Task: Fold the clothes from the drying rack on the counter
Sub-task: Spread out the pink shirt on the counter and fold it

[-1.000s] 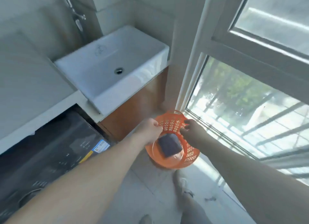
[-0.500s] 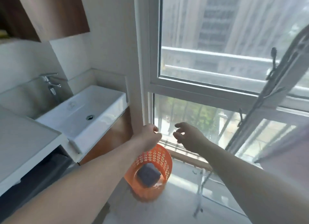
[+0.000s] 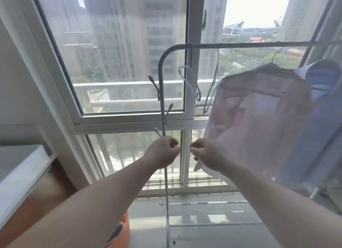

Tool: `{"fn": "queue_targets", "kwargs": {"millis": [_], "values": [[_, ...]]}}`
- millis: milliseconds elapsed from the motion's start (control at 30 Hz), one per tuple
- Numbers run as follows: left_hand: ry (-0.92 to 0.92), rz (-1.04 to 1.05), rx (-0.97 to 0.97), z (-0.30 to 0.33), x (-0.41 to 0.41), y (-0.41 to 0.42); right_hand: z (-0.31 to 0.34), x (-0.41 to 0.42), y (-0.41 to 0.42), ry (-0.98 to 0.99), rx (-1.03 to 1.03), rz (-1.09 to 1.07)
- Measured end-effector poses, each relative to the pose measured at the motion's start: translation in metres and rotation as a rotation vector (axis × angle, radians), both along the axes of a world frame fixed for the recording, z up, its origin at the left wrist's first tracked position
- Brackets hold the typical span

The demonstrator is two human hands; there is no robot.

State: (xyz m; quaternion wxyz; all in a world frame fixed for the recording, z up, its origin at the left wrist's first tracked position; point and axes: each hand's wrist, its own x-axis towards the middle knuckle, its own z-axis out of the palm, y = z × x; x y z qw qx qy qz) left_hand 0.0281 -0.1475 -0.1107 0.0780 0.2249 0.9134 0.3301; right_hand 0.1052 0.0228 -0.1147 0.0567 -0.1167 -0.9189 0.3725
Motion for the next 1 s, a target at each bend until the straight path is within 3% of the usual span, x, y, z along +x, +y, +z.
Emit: {"fn": "queue_targets", "kwargs": {"millis": [500, 733, 1000], "values": [[0.126, -0.203, 0.041, 0.051, 0.043, 0.239, 0.039, 0.075, 0.241, 0.125, -0.022, -0.32], [0.181, -0.241, -0.014, 0.072, 0.018, 0.282, 0.062, 0.049, 0.293, 0.22, -0.017, -0.385], [0.121, -0.357, 0.108, 0.095, -0.026, 0.358, 0.108, 0.0, 0.354, 0.238, 0.174, -0.586]]}}
